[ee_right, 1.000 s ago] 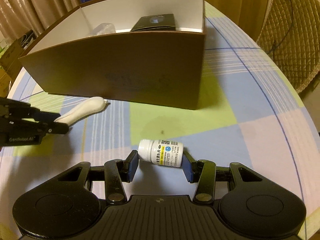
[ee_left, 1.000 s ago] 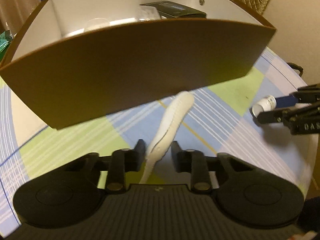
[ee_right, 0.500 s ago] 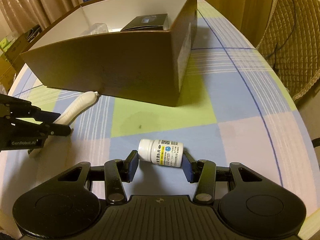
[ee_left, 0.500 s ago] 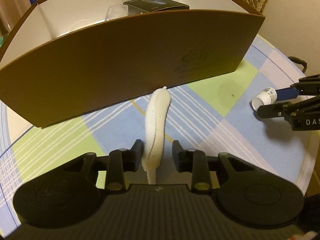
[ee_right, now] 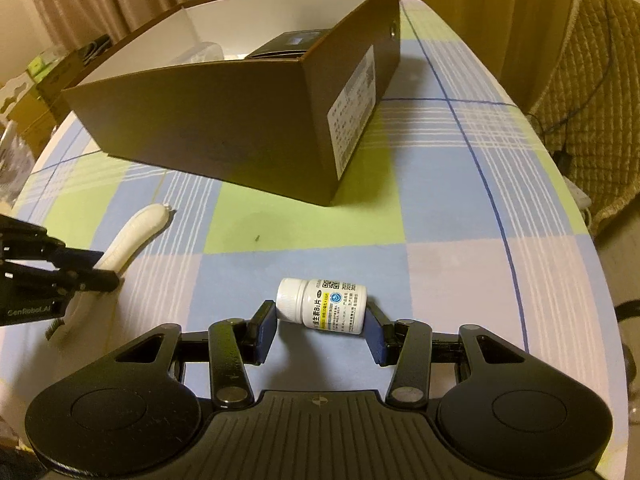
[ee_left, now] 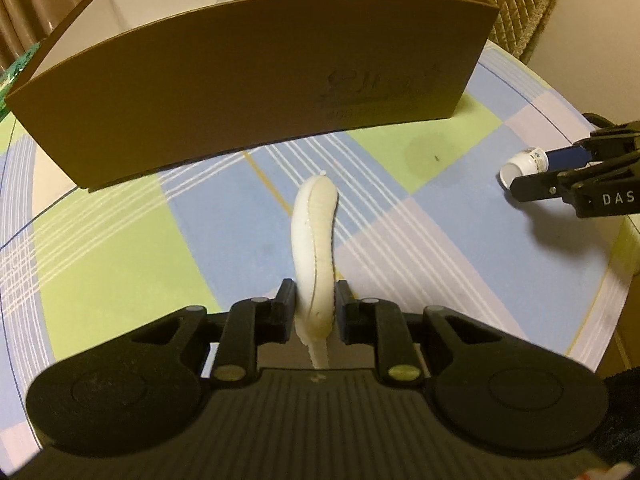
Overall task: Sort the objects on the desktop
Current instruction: 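Carry the pill bottle and toothbrush over the cardboard box with both tools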
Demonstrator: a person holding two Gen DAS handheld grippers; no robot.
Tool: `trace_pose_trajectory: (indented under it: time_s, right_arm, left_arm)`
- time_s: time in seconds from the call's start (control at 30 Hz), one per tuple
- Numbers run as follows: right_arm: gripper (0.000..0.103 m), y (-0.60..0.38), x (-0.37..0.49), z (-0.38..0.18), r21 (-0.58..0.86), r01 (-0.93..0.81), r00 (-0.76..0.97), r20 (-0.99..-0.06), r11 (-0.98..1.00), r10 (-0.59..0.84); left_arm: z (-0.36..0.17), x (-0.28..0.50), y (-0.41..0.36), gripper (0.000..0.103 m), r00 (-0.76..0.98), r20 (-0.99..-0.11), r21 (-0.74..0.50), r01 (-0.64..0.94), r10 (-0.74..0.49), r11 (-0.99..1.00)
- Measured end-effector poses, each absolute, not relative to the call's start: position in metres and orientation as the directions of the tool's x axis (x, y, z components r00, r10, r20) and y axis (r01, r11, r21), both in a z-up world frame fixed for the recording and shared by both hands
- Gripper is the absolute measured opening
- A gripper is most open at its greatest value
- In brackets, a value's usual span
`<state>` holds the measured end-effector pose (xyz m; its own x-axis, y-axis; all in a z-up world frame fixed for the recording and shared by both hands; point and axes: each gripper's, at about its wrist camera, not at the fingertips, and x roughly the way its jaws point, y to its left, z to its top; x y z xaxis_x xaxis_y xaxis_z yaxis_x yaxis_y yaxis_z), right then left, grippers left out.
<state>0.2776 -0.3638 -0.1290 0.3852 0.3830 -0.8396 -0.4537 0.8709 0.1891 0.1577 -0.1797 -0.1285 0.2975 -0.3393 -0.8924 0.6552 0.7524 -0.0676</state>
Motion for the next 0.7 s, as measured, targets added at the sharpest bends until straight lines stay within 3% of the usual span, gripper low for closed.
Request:
trace_pose_trajectory:
  time_s: [0.4,0.7]
  right_arm:
    - [0.044,-0.358,0.267,-0.127,0.191,-0.505,0.367,-0.835,0.842,0.409]
    - [0.044,-0.338,0.258,-0.111,0.212,-0.533,0.344,-0.830,0.819,0.439]
  left_arm:
    - [-0.125,0.146,-0.174,0.016,0.279,-0.894,-0.088,0.656,-0.349,0.750]
    - [-0.090,0.146,-0.140,0.016,0.321,-0.855,-0.128,0.631,-0.408,0.765]
